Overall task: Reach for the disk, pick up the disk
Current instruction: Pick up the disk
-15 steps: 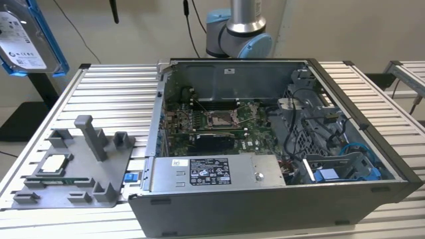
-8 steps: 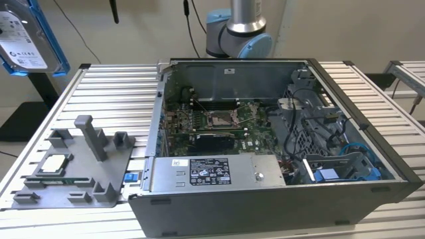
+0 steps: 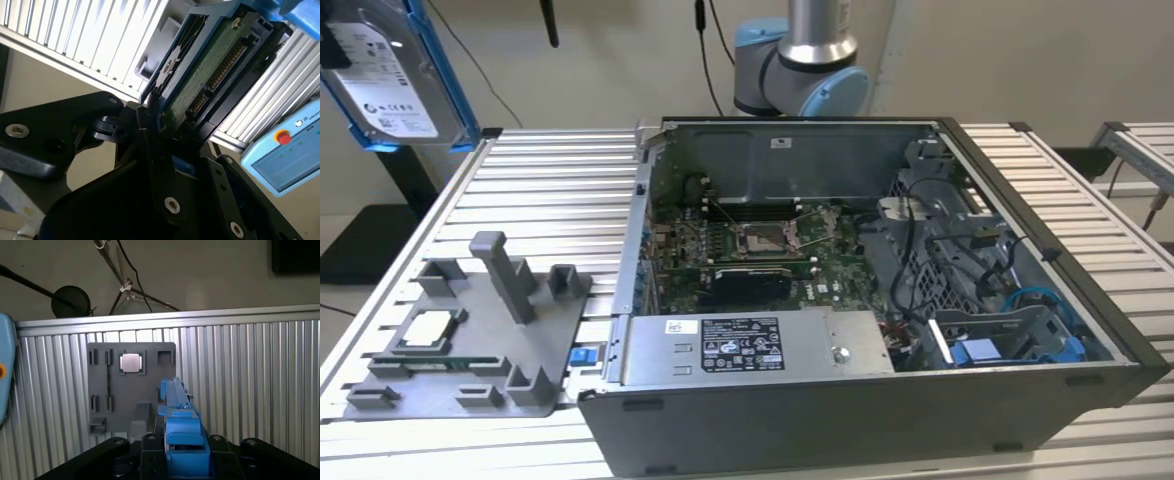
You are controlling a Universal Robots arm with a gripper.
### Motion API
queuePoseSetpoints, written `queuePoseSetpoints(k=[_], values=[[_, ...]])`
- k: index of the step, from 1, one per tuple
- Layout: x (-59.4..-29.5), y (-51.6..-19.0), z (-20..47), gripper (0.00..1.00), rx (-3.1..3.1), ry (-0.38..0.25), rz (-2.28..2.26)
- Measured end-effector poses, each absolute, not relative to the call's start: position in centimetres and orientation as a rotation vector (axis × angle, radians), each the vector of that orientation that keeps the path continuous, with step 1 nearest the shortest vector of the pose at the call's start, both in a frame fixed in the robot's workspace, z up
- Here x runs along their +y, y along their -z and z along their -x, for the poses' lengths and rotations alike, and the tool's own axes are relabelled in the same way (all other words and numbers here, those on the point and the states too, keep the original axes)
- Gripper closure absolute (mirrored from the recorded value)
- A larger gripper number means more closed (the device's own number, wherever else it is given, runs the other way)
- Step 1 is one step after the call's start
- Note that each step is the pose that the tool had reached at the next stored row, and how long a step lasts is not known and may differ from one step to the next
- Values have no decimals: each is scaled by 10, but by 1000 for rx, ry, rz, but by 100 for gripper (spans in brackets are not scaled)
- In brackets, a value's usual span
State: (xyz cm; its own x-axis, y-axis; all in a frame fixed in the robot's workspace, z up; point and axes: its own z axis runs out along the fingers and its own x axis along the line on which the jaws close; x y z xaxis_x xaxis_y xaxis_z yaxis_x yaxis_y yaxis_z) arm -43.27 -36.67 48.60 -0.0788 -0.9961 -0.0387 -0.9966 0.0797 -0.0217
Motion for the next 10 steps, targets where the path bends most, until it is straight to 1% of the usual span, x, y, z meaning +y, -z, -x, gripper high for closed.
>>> queuePoseSetpoints(k=[10], values=[[-367, -486, 400, 100, 2276, -16, 2102]])
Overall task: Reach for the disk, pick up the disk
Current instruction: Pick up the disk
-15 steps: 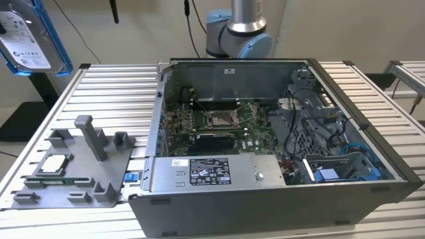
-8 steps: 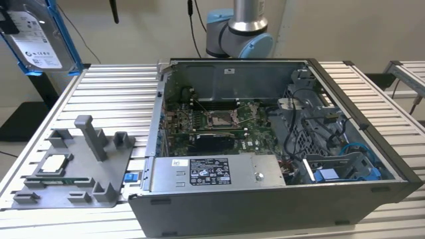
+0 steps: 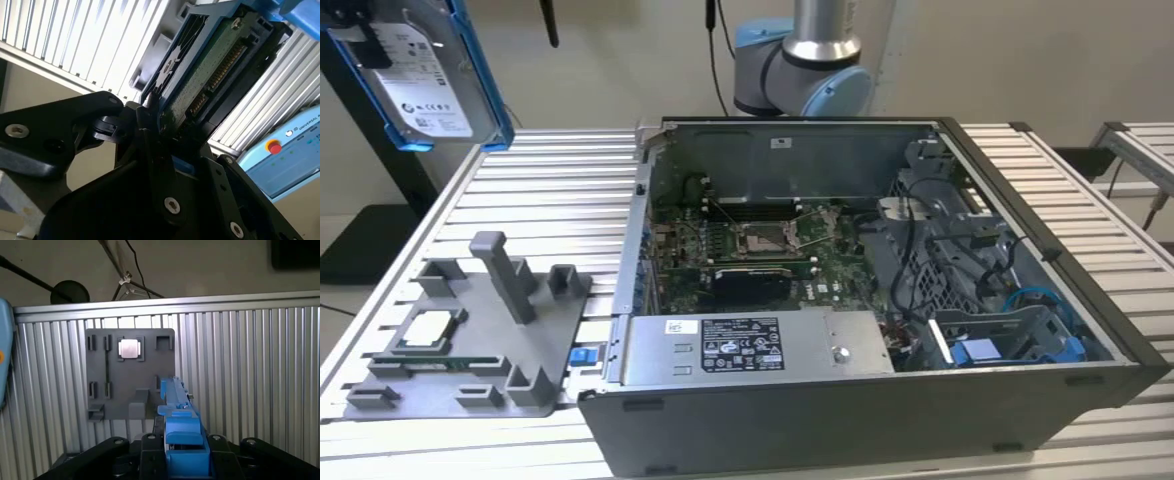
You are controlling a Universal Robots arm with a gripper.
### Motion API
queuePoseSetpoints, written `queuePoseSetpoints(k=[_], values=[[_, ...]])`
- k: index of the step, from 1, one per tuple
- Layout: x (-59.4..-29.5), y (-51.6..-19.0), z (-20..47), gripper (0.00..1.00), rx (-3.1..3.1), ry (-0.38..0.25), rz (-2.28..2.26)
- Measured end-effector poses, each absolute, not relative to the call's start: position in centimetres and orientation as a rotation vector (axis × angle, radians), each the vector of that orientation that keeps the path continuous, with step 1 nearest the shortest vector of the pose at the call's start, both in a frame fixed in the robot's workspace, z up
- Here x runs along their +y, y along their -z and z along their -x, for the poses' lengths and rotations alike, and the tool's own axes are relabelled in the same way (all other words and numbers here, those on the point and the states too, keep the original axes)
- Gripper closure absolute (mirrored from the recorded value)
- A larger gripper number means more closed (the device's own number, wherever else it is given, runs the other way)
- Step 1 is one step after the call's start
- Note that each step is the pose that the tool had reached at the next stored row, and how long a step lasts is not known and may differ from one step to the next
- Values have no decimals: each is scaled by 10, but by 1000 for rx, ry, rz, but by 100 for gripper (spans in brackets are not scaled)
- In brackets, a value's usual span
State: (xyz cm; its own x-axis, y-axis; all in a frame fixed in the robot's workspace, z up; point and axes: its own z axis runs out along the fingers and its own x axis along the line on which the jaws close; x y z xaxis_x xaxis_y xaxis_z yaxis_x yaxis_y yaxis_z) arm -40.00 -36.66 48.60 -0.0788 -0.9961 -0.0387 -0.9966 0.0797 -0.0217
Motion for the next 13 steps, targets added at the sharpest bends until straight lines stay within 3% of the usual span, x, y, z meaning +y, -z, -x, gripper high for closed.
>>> queuePoseSetpoints(k=[13], values=[[-367, -486, 360, 100, 2276, -16, 2102]])
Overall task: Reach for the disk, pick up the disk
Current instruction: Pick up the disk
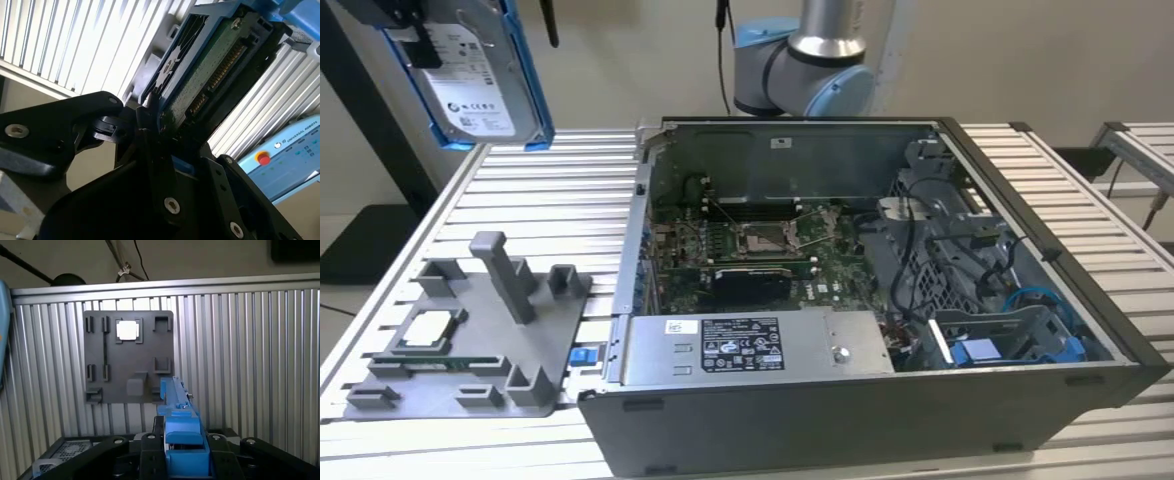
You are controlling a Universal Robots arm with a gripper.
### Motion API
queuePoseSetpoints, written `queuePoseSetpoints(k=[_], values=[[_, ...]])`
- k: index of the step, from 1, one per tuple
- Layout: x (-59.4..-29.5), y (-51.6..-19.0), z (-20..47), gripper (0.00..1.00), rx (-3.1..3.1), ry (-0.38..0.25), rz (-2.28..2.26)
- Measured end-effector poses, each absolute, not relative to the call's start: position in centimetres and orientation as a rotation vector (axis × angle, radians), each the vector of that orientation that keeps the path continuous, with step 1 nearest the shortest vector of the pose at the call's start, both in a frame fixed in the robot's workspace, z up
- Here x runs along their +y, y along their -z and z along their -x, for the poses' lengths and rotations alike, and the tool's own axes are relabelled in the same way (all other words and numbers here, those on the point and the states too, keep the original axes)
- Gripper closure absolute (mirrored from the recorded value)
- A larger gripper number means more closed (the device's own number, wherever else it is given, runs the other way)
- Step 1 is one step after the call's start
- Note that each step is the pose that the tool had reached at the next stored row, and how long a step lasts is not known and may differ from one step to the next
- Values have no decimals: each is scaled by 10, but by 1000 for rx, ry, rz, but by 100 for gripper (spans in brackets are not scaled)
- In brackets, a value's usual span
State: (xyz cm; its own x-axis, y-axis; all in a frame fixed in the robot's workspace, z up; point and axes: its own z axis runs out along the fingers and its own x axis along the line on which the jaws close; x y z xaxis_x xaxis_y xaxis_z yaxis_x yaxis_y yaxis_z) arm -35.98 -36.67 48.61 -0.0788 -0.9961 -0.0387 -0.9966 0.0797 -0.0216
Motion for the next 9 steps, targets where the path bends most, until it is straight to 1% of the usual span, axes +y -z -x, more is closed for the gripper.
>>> queuePoseSetpoints(k=[9], values=[[-367, -486, 331, 100, 2276, -16, 2102]])
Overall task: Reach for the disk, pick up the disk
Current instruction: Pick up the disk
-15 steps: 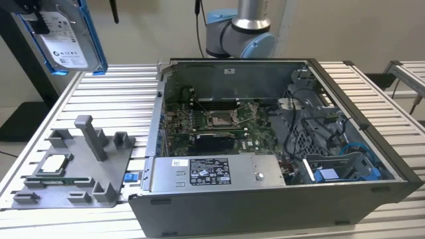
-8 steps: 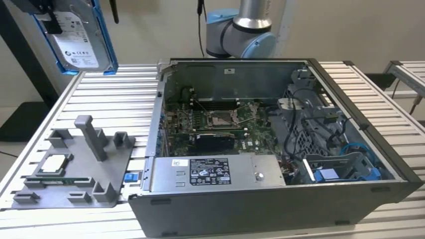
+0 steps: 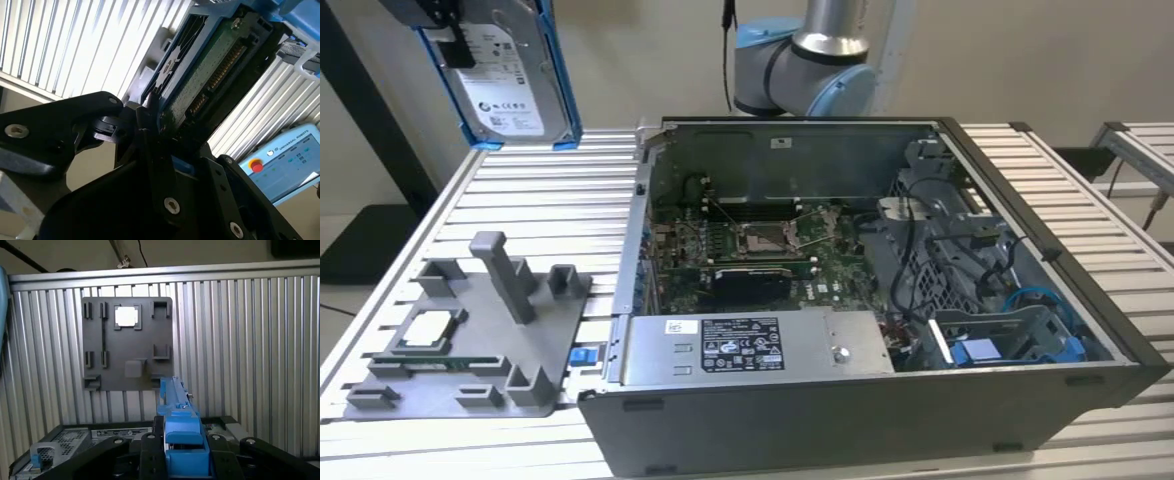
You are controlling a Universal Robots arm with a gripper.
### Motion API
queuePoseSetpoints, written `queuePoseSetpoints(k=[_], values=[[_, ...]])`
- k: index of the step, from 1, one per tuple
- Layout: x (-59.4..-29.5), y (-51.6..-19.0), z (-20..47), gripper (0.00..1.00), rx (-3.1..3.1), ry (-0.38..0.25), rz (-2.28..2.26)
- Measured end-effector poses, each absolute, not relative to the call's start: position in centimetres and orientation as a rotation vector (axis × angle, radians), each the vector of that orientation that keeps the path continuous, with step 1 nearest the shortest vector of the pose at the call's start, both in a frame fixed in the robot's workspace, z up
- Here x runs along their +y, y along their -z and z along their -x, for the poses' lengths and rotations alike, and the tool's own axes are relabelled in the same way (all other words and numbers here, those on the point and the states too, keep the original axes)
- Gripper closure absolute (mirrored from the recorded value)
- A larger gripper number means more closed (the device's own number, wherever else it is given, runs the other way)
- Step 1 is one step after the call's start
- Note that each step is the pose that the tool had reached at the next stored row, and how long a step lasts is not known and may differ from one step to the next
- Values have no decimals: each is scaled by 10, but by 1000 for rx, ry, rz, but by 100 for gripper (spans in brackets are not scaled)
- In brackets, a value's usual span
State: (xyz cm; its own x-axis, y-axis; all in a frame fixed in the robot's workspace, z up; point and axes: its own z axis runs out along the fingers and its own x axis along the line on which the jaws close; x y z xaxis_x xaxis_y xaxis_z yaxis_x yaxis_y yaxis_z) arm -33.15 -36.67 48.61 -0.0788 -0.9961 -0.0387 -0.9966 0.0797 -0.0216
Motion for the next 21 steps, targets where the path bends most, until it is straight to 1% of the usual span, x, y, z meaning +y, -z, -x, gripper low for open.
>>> queuePoseSetpoints(k=[21], values=[[-367, -486, 249, 100, 2276, -16, 2102]])
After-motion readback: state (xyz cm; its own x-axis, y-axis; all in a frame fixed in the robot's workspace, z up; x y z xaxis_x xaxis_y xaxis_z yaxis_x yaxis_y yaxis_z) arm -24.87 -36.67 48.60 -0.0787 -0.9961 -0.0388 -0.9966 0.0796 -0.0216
